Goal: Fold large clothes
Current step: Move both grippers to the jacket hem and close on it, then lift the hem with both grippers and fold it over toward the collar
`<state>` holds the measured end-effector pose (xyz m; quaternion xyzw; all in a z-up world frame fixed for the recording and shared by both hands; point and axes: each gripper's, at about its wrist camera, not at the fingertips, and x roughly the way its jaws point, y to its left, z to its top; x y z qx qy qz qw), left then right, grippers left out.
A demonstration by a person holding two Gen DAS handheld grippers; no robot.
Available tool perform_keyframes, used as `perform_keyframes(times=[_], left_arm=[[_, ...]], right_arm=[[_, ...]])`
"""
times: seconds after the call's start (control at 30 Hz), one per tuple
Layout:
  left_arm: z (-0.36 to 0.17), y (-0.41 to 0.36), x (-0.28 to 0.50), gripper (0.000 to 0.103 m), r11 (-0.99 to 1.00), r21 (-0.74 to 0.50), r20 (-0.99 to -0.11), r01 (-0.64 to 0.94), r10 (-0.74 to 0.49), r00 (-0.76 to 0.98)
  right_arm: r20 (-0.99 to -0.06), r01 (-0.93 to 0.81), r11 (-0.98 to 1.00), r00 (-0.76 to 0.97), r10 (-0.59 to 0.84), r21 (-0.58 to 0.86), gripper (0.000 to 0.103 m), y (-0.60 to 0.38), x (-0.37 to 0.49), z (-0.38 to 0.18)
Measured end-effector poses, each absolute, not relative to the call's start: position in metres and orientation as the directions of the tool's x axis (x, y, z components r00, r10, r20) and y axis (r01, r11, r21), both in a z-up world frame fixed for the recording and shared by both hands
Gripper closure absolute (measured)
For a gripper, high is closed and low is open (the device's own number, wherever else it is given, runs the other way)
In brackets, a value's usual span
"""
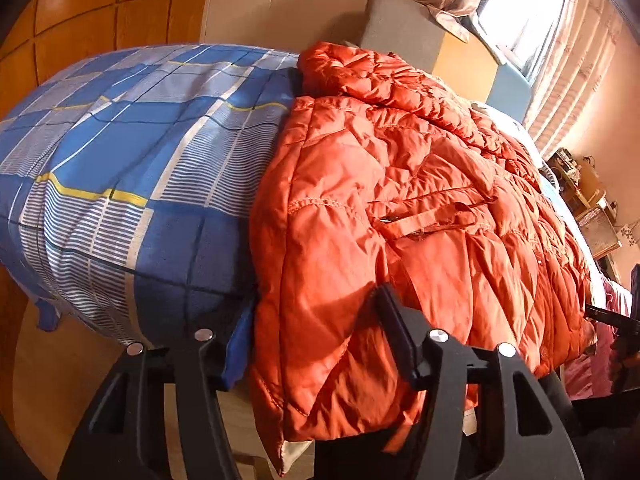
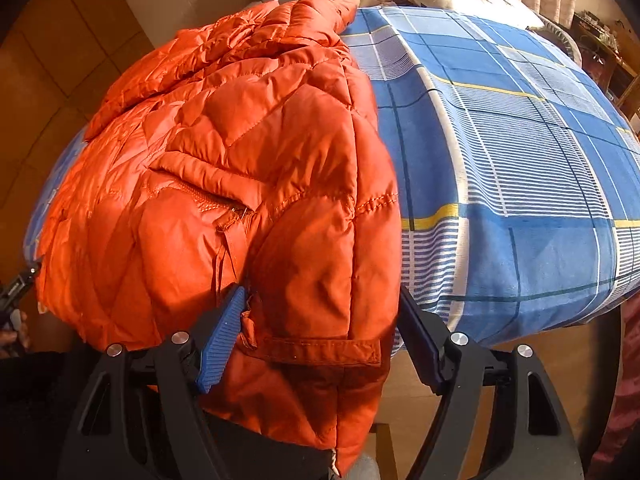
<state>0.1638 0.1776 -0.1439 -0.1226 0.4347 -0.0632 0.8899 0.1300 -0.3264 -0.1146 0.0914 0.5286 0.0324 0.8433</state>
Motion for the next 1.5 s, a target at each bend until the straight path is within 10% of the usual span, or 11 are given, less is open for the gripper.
perform_keyframes(times=[0.37,0.7,0.93,1.5], left_arm=[[-0.145,0.171,0.151,0.076,0.951,-0.303,-0.745,0.056,-0.273,0.608],[-0.148,0.166,0.148,0.049,0.958,-0.275,-0.748,0.079,-0.265,0.608],[-0.142,0.176,0.142,0.095,0.942,-0.321,-0.726,0.099,-0.312,0.612],[-0.052,0.206,0.104,0.098,0.886,-0.404,-0.588,0.227,-0.441,0.678]], right_arm=[[-0.884,0.016,0.973,0.423,0.201,0.229,0.042,-0.321,0.117,-0.122],[-0.870,0.022,0.960,0.430,0.242,0.278,0.042,-0.326,0.119,-0.127],[-0.861,-0.021,0.950,0.415,0.293,0.313,0.080,-0.321,0.116,-0.120],[-0.792,-0.167,0.939,0.505,0.344,0.301,0.094,-0.309,0.106,-0.013]])
